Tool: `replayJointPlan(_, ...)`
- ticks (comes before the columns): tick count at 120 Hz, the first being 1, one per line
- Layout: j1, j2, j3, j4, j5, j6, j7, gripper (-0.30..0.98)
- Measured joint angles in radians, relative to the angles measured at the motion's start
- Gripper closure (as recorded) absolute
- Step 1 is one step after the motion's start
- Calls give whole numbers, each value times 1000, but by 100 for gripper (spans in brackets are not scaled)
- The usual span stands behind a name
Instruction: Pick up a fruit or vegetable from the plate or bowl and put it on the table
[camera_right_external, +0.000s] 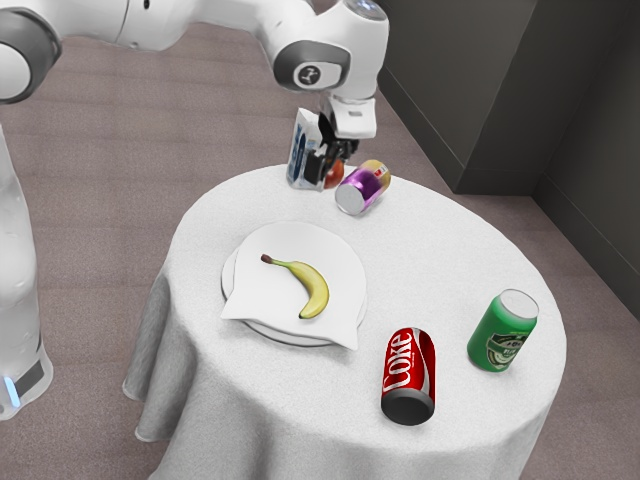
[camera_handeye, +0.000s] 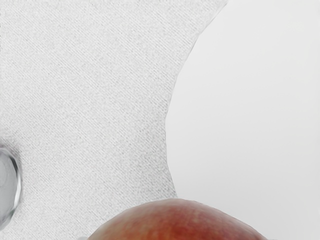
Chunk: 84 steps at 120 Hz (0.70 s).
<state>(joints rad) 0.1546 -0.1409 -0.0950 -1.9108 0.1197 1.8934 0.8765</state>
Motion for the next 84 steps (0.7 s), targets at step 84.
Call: replayJointPlan(84, -34, 346, -2, 330, 20, 55, -62, 39)
